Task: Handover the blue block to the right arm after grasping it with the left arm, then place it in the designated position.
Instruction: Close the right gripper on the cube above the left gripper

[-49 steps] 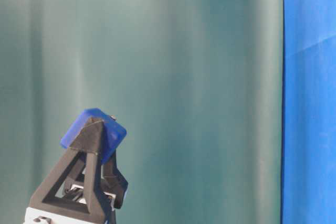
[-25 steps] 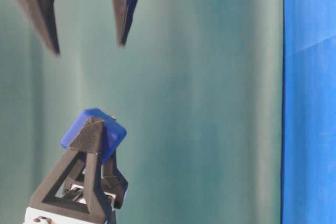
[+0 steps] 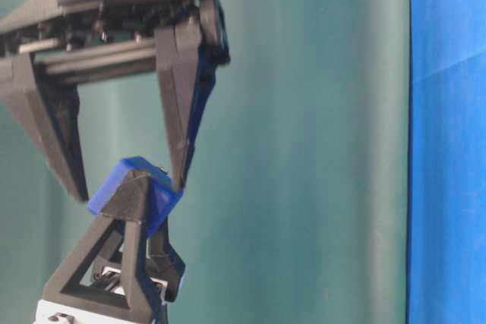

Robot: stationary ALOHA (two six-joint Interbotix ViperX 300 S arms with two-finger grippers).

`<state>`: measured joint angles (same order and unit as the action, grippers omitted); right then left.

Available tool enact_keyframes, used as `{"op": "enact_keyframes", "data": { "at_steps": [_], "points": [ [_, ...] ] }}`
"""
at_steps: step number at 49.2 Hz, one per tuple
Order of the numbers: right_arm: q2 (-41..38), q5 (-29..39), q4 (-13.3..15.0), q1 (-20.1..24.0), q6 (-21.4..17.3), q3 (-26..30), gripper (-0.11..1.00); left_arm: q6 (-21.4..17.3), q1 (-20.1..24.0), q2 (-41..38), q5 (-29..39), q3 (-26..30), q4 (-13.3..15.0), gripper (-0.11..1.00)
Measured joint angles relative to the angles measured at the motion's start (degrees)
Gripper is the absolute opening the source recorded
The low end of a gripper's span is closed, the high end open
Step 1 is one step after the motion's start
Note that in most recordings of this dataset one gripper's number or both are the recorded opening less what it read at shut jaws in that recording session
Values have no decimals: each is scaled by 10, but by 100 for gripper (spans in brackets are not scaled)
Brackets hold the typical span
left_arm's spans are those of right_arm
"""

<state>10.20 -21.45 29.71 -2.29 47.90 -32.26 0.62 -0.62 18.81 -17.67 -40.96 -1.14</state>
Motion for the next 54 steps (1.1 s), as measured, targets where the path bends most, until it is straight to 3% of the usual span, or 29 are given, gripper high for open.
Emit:
{"op": "enact_keyframes", "data": {
  "at_steps": [20, 23, 29, 54],
  "points": [
    [-16, 4, 2, 0, 0, 20, 92, 1, -1, 1, 0, 0, 0, 48],
    [-16, 14, 2, 0, 1, 21, 84, 0, 0, 1, 0, 0, 0, 48],
    [-16, 47, 2, 1, -3, 25, 53, 4, 0, 1, 1, 0, 0, 48],
    [-16, 76, -1, 2, -6, 33, 54, 2, 1, 1, 1, -1, 2, 48]
  ]
}}
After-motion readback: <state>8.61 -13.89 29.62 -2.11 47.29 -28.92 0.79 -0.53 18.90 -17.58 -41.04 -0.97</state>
